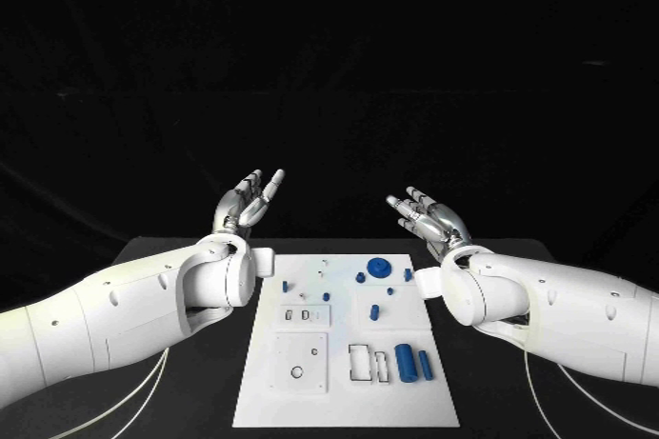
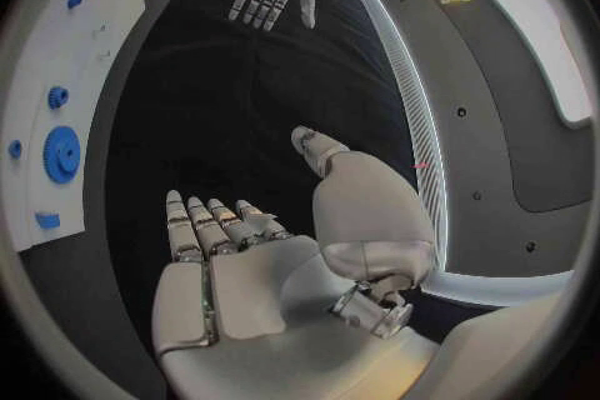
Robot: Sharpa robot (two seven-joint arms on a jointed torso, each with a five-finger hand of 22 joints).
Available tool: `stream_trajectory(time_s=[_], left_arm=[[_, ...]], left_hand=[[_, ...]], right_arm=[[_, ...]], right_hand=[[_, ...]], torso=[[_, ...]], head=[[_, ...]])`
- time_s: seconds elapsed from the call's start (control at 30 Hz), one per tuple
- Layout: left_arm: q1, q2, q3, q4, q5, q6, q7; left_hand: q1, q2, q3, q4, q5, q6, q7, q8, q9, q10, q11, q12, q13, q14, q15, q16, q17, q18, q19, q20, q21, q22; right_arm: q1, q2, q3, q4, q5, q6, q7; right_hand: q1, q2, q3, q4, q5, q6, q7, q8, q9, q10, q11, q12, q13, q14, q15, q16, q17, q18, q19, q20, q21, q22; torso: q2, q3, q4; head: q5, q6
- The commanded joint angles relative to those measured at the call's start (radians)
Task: Assemble the parts on the task board
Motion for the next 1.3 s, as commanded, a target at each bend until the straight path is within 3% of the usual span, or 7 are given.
stream_trajectory(time_s=[0.03, 0.23, 0.3, 0.37, 0.47, 0.93, 1.3], left_arm=[[0.001, 0.002, 0.0, 0.0, 0.011, 0.049, 0.031], [0.001, 0.002, 0.0, 0.0, 0.011, 0.049, 0.031], [0.004, -0.048, 0.0, 0.034, 0.0, 0.136, -0.005], [0.005, -0.052, 0.0, 0.037, -0.014, 0.151, -0.018], [0.007, -0.058, 0.0, 0.045, -0.036, 0.174, -0.034], [0.047, -0.107, 0.0, 0.115, -0.117, 0.277, -0.087], [0.068, -0.165, 0.0, 0.222, -0.113, 0.295, -0.106]], left_hand=[[0.068, 0.012, -0.017, 0.013, 0.017, 0.028, 0.094, 0.01, 0.006, 0.026, 0.027, 0.01, 0.004, 0.018, 0.025, 0.01, 0.005, 0.022, 0.004, 0.019, 0.012, 0.006], [0.183, 0.037, -0.032, -0.012, 0.083, 0.258, 0.153, 0.086, 0.06, 0.298, 0.09, 0.054, 0.029, 0.28, 0.067, 0.09, 0.053, 0.032, 0.147, 0.023, 0.098, 0.053], [0.226, 0.041, -0.028, -0.029, 0.094, 0.377, 0.15, 0.133, 0.089, 0.496, 0.096, 0.097, 0.045, 0.442, 0.063, 0.152, 0.082, 0.035, 0.249, 0.017, 0.154, 0.081], [0.269, 0.042, -0.028, -0.045, 0.102, 0.526, 0.127, 0.197, 0.122, 0.662, 0.077, 0.129, 0.046, 0.606, 0.036, 0.218, 0.11, 0.058, 0.398, 0.015, 0.232, 0.112], [0.3, 0.041, -0.028, -0.061, 0.102, 0.577, 0.101, 0.221, 0.129, 0.744, 0.048, 0.143, 0.047, 0.706, 0.003, 0.262, 0.129, 0.085, 0.468, 0.012, 0.261, 0.116], [0.355, 0.029, -0.029, -0.069, 0.105, 0.651, 0.067, 0.227, 0.123, 0.877, 0.007, 0.126, 0.045, 0.823, -0.036, 0.281, 0.162, 0.093, 0.576, -0.018, 0.271, 0.097], [0.347, 0.024, -0.039, -0.059, 0.102, 0.649, 0.071, 0.219, 0.12, 0.878, 0.01, 0.113, 0.044, 0.82, -0.034, 0.273, 0.164, 0.091, 0.582, -0.018, 0.265, 0.091]], right_arm=[[0.016, 0.006, -0.012, -0.016, -0.077, 0.181, -0.061], [0.035, 0.011, -0.029, -0.031, -0.093, 0.229, -0.077], [0.059, -0.011, -0.028, -0.081, -0.456, 0.115, -0.071], [0.066, -0.012, -0.028, -0.091, -0.534, 0.112, -0.087], [0.075, -0.012, -0.027, -0.101, -0.625, 0.127, -0.115], [0.123, -0.007, -0.023, -0.103, -1.054, 0.28, -0.332], [0.153, 0.02, -0.022, -0.084, -1.395, 0.331, -0.469]], right_hand=[[0.135, -0.012, 0.038, -0.066, 0.002, 0.124, 0.175, 0.041, 0.03, 0.138, 0.006, 0.03, 0.017, 0.129, 0.004, 0.041, 0.028, 0.031, 0.073, 0.012, 0.037, 0.018], [0.244, -0.024, 0.079, -0.164, -0.002, 0.444, 0.17, 0.153, 0.102, 0.542, -0.02, 0.124, 0.05, 0.485, -0.034, 0.156, 0.098, 0.072, 0.32, 0.007, 0.139, 0.067], [0.267, -0.027, 0.091, -0.193, 0.0, 0.591, 0.16, 0.208, 0.133, 0.69, -0.037, 0.155, 0.055, 0.636, -0.056, 0.202, 0.124, 0.092, 0.464, 0.004, 0.189, 0.087], [0.275, -0.034, 0.112, -0.221, -0.006, 0.67, 0.138, 0.235, 0.145, 0.771, -0.059, 0.153, 0.049, 0.712, -0.08, 0.213, 0.13, 0.117, 0.553, 0.004, 0.203, 0.084], [0.273, -0.042, 0.128, -0.239, -0.017, 0.714, 0.12, 0.245, 0.148, 0.834, -0.078, 0.142, 0.049, 0.784, -0.103, 0.224, 0.141, 0.135, 0.61, 0.001, 0.205, 0.077], [0.227, -0.104, 0.101, -0.248, -0.019, 0.775, 0.093, 0.244, 0.171, 0.949, -0.109, 0.081, 0.051, 0.928, -0.142, 0.223, 0.183, 0.139, 0.747, -0.034, 0.195, 0.051], [0.247, -0.129, 0.076, -0.253, -0.011, 0.846, 0.048, 0.258, 0.218, 1.08, -0.164, 0.076, 0.074, 1.137, -0.219, 0.297, 0.309, 0.138, 0.945, -0.112, 0.248, 0.067]], torso=[[0.0, 0.0, -0.0004], [0.0, 0.0, -0.0004], [0.031, -0.0008, 0.0053], [0.037, -0.001, 0.0061], [0.045, -0.001, 0.0076], [0.101, -0.0038, 0.0187], [0.15, -0.0061, 0.0216]], head=[[0.0, 0.0], [0.0, 0.0], [-0.005, -0.015], [-0.006, -0.014], [-0.008, -0.013], [-0.021, -0.004], [-0.029, 0.01]])
